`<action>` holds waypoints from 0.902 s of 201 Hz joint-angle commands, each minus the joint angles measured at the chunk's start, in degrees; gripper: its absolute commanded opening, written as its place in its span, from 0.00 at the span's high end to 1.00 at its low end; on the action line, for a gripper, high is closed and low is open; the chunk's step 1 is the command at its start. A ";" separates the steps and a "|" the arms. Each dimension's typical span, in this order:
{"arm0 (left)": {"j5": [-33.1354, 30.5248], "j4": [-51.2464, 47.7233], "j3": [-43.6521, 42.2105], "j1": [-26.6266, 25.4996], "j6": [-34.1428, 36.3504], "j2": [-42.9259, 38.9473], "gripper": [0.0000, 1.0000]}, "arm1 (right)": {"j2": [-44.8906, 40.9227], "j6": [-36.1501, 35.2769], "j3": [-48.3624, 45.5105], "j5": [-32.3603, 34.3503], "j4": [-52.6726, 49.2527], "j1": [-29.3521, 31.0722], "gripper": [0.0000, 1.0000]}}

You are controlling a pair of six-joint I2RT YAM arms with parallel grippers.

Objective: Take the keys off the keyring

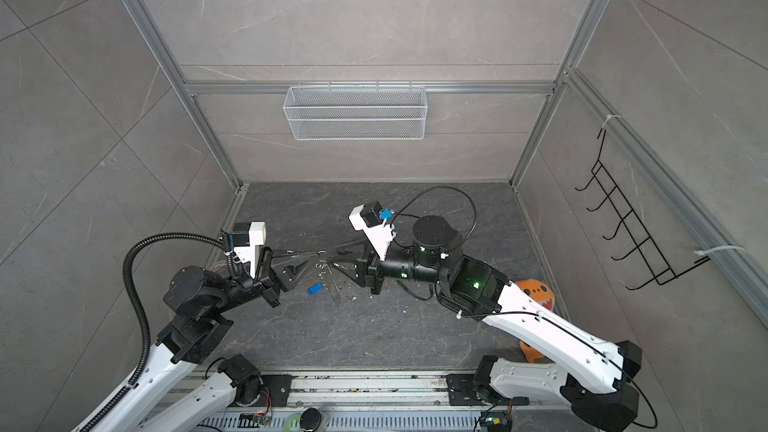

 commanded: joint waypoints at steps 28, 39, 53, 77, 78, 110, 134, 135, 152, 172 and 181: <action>2.99 7.32 0.05 -0.18 -1.77 -0.54 1.00 | 1.49 2.96 1.53 -5.25 2.72 -1.11 0.71; 3.11 7.72 -0.03 -0.22 -2.09 -0.45 1.00 | 1.71 3.05 1.66 -5.51 2.81 -1.07 0.73; 3.21 8.22 -0.22 -0.15 -2.22 -0.37 1.00 | 1.89 3.21 1.72 -5.91 3.16 -1.14 0.76; 3.23 8.82 -0.31 -0.18 -2.47 0.03 1.00 | 2.45 3.66 1.99 -6.85 3.59 -1.09 0.81; 3.22 8.89 -0.35 -0.20 -2.46 0.01 1.00 | 2.48 3.66 1.98 -6.90 3.60 -1.11 0.81; 3.06 9.22 -0.49 -0.21 -2.57 0.68 1.00 | 2.53 4.19 2.04 -7.35 4.15 -1.15 0.87; 2.74 9.22 -0.48 -0.20 -2.67 0.81 1.00 | 2.40 4.20 2.23 -7.40 3.90 -1.21 0.96; 2.75 9.22 -0.48 -0.21 -2.69 0.79 1.00 | 2.41 4.20 2.23 -7.35 3.80 -1.18 0.97; 2.18 7.35 0.05 -0.22 -2.48 0.82 1.00 | 2.46 3.11 3.45 -7.20 0.87 -1.19 1.00; 0.14 1.73 0.94 -0.20 -0.92 -0.52 0.73 | 2.57 1.03 5.67 -6.34 -4.70 -1.21 1.00; -0.79 -0.81 1.31 -0.21 0.13 -1.49 0.68 | 3.28 -0.54 7.75 -5.57 -9.61 -1.23 1.00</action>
